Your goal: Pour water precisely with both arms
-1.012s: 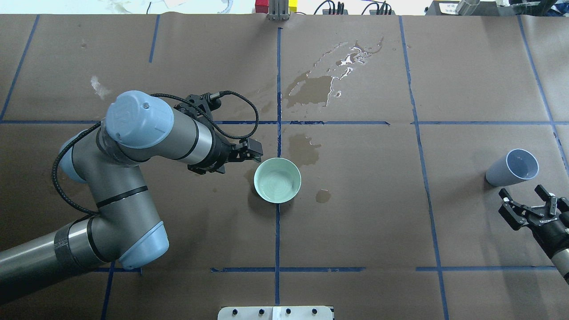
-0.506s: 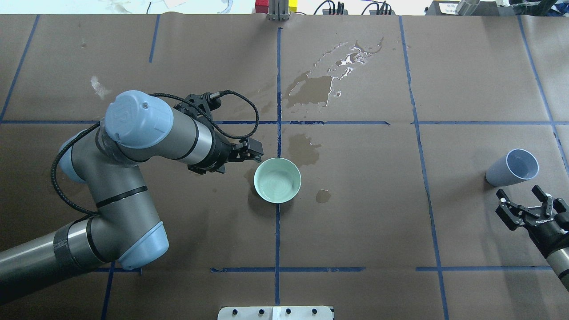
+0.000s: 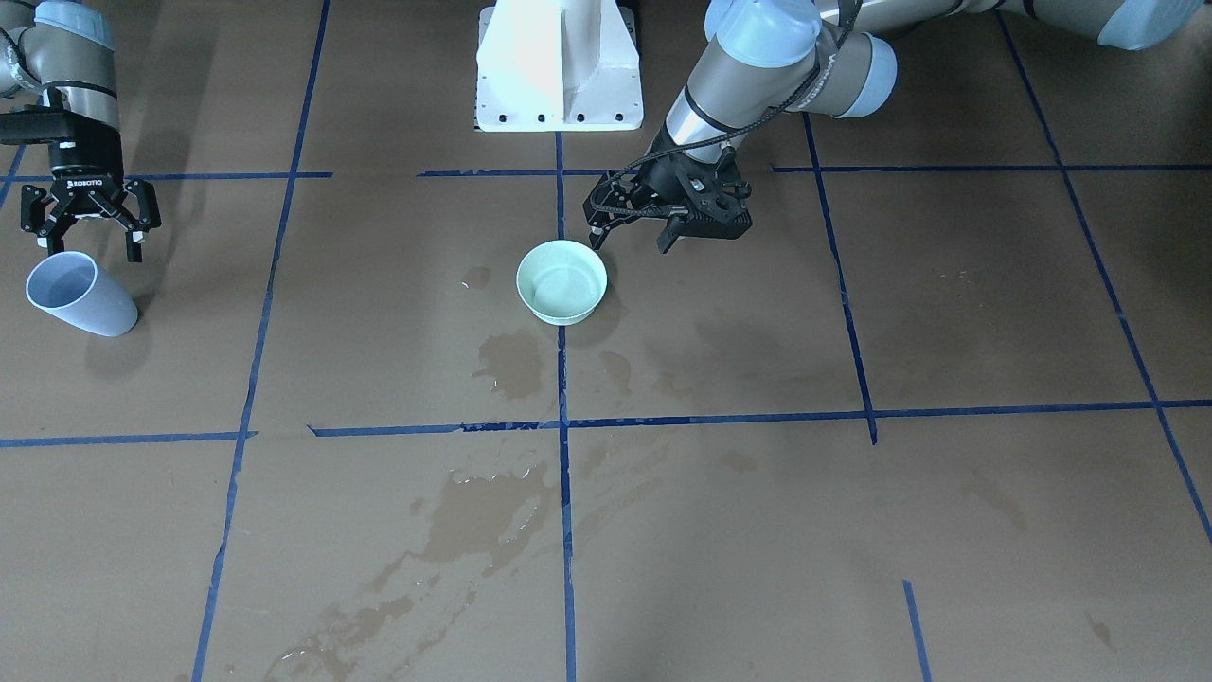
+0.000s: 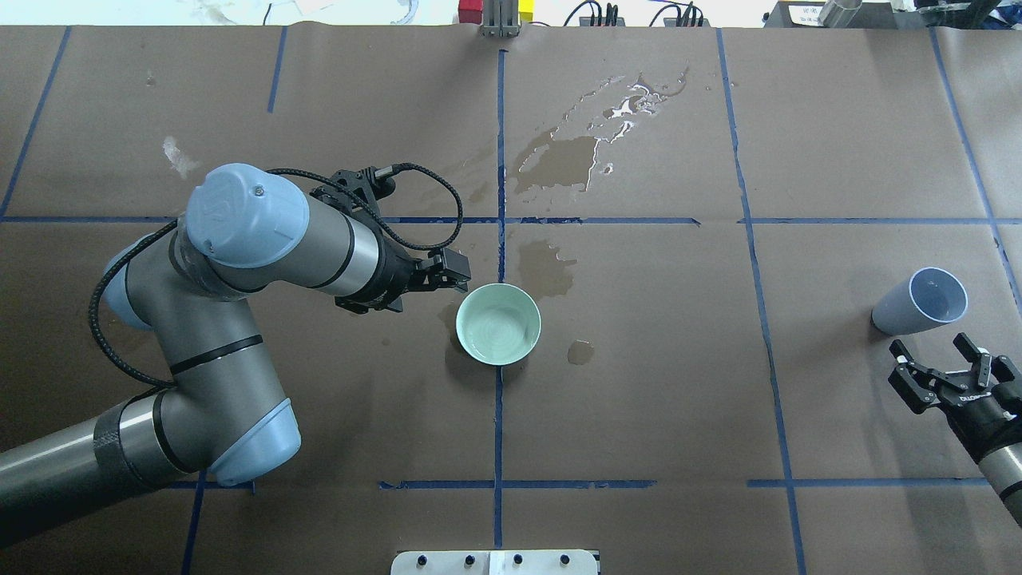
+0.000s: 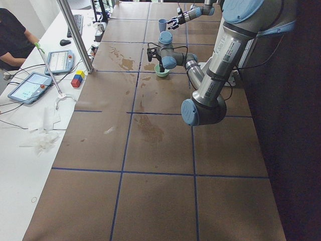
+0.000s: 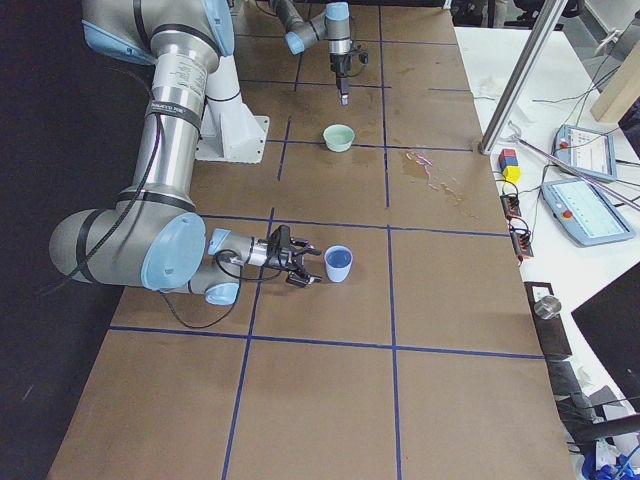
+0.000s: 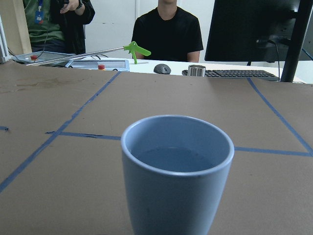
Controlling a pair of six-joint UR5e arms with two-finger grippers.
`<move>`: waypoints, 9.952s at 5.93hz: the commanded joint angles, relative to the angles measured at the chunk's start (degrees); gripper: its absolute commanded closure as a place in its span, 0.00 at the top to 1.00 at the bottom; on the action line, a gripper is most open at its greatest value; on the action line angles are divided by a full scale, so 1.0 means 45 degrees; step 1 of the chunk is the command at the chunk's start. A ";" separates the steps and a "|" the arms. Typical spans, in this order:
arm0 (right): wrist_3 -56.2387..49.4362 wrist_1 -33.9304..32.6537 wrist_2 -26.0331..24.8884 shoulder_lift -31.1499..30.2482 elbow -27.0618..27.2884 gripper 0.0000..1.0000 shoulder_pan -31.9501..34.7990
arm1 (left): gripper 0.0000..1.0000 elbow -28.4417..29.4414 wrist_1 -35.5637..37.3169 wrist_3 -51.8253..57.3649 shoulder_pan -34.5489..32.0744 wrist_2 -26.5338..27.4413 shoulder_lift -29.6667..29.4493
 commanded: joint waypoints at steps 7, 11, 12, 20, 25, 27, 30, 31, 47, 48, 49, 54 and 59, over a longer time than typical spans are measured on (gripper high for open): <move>-0.0595 -0.0029 0.0723 0.0890 -0.0221 0.97 0.1272 | 1.00 -0.0122 0.0000 0.0000 0.0016 0.0000 0.0075; -0.0832 -0.0029 0.1074 0.1166 -0.0554 0.97 0.1780 | 1.00 -0.0141 0.0000 0.0000 0.0016 0.0000 0.0114; -0.1142 -0.0029 0.1153 0.1321 -0.0554 0.97 0.1937 | 1.00 -0.0141 0.0000 0.0000 0.0016 0.0000 0.0114; -0.1652 0.0010 0.1348 0.2163 -0.1120 0.88 0.2582 | 1.00 -0.0141 0.0000 0.0000 0.0016 0.0000 0.0114; -0.3483 -0.0048 0.1408 0.2182 0.0362 0.24 0.2720 | 1.00 -0.0219 0.0019 -0.0019 -0.0004 0.0019 0.0114; -0.4950 -0.0184 0.1427 0.3460 0.0772 0.11 0.2661 | 1.00 -0.0413 0.0020 0.0000 -0.0004 0.0000 0.0346; -0.5481 -0.2790 0.0866 0.6680 0.1125 0.11 0.2603 | 1.00 -0.0630 0.0000 0.0000 -0.0023 0.0000 0.0524; -0.5558 -0.3537 0.0687 0.7370 0.1532 0.11 0.1829 | 1.00 -0.0630 0.0000 0.0000 -0.0043 0.0000 0.0524; -1.4502 -0.9638 0.1252 1.0912 0.1419 0.00 0.1216 | 1.00 -0.1001 0.0020 0.0020 -0.0238 0.0000 0.0837; -1.4949 -0.9639 0.1251 1.0912 0.1419 0.00 0.1216 | 1.00 -0.1039 0.0020 0.0020 -0.0238 0.0019 0.0856; -1.5166 -0.9948 0.1251 1.0932 0.1419 0.00 0.1196 | 1.00 -0.1040 0.0020 0.0000 -0.0238 0.0020 0.0856; -1.6125 -1.0691 0.0939 1.1029 0.1438 0.02 0.1177 | 1.00 -0.1040 0.0020 0.0000 -0.0219 0.0000 0.0856; -1.2898 -1.0518 0.0939 1.1302 0.1536 0.01 0.1177 | 1.00 -0.1294 0.0039 -0.0019 -0.0180 0.0700 0.0876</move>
